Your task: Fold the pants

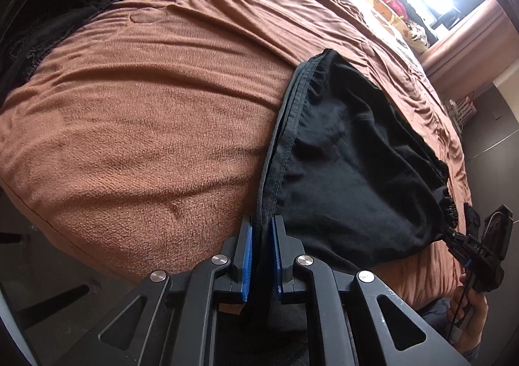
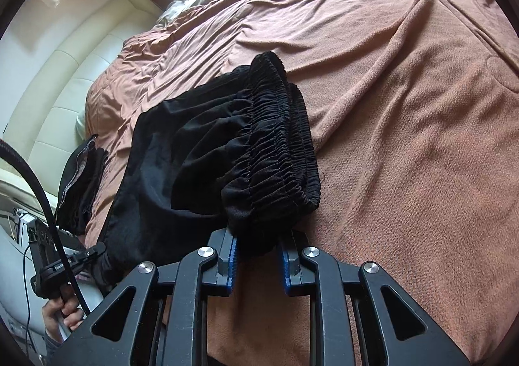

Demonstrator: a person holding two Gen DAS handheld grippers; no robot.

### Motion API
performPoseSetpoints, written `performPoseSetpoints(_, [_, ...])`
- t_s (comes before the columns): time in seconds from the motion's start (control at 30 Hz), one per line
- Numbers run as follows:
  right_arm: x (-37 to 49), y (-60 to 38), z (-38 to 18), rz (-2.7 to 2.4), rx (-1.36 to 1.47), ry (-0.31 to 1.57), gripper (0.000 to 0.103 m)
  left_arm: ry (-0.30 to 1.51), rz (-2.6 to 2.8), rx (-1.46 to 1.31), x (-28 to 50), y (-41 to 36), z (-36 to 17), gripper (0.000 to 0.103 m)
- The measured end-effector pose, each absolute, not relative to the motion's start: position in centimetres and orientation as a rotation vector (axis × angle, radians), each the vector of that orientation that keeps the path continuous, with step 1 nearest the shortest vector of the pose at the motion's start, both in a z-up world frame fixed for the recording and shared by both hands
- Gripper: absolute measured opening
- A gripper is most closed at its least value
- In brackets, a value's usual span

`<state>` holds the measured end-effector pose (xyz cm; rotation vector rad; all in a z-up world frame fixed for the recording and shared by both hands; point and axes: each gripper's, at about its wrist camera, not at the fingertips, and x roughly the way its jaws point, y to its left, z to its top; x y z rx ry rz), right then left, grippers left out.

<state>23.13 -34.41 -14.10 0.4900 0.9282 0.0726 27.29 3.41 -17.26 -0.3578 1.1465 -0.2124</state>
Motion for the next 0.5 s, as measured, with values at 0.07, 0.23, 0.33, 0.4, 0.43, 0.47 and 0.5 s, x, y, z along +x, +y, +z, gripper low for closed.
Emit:
performPoseSetpoints(0.07, [23.2,-34.6,-14.0,0.070,0.487,0.937,0.028,1.161,-0.213,-0.343,27.1,3.2,-17.8,0.019])
performPoseSetpoints(0.23, [22.4,-35.6,-13.1,0.042,0.478,0.911,0.055,1.132,-0.237,-0.378,26.3,4.1,-17.7,0.040])
performPoseSetpoints(0.33, [21.5,-36.1,-12.7,0.041,0.491,0.880,0.066,1.101,-0.240,-0.404,25.3,4.8,-17.5,0.052])
performPoseSetpoints(0.4, [21.1,-36.4,-12.4,0.037,0.488,0.854,0.069,1.085,-0.238,-0.423,24.7,5.3,-17.6,0.052])
performPoseSetpoints(0.43, [20.9,-36.6,-12.3,0.036,0.491,0.844,0.069,1.081,-0.239,-0.434,24.4,5.4,-17.7,0.053])
performPoseSetpoints(0.47, [20.9,-36.8,-12.0,0.033,0.495,0.836,0.069,1.078,-0.241,-0.444,24.2,5.6,-17.8,0.053])
performPoseSetpoints(0.5, [20.8,-37.0,-11.9,0.032,0.497,0.829,0.069,1.075,-0.240,-0.454,23.9,5.8,-17.9,0.053])
